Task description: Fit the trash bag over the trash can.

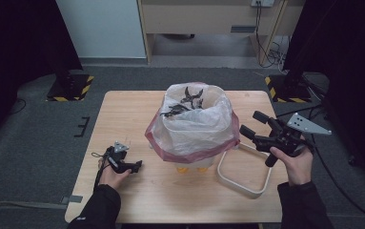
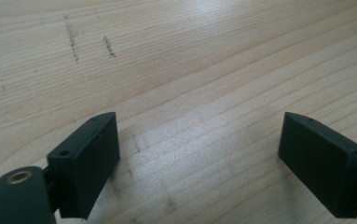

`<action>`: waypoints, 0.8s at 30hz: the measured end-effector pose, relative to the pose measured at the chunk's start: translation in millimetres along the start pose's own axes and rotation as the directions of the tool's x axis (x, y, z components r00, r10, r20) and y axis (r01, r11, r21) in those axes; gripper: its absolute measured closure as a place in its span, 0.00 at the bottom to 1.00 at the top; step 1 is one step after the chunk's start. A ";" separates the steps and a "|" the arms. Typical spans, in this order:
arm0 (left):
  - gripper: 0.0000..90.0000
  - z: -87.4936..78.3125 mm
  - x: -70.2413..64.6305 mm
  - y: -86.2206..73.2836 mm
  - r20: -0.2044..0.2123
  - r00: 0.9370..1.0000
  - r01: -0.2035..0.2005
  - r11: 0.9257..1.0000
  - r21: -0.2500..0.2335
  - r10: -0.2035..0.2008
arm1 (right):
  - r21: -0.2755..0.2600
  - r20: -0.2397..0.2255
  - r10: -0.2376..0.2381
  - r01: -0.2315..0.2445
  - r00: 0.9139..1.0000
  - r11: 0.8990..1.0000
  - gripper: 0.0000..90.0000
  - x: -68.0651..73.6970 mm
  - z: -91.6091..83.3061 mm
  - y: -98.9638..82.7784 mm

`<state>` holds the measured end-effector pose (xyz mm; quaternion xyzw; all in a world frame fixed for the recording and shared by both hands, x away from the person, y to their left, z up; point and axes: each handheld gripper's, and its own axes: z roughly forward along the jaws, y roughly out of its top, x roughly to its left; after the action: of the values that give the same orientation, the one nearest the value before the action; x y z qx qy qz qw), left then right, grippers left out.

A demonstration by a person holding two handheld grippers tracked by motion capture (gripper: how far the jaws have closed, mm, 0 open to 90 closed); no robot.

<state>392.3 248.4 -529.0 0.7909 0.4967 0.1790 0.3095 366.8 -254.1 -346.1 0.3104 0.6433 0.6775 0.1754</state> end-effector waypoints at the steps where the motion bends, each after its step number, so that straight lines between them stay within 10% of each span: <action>1: 0.12 0.6 -0.8 0.0 -0.001 1.000 -0.003 1.000 -0.001 0.003 | -0.001 0.000 0.000 0.000 1.000 1.000 0.18 0.2 0.5 0.7; 24: 0.00 6.3 -7.0 -4.9 -0.004 1.000 -0.030 0.999 -0.036 0.030 | -0.041 -0.013 0.003 -0.003 1.000 0.999 0.18 17.9 60.5 62.5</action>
<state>389.6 241.8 -536.8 0.7922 0.4821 0.1938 0.3199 402.6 -203.5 -282.5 0.3032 0.6299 0.6929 0.1765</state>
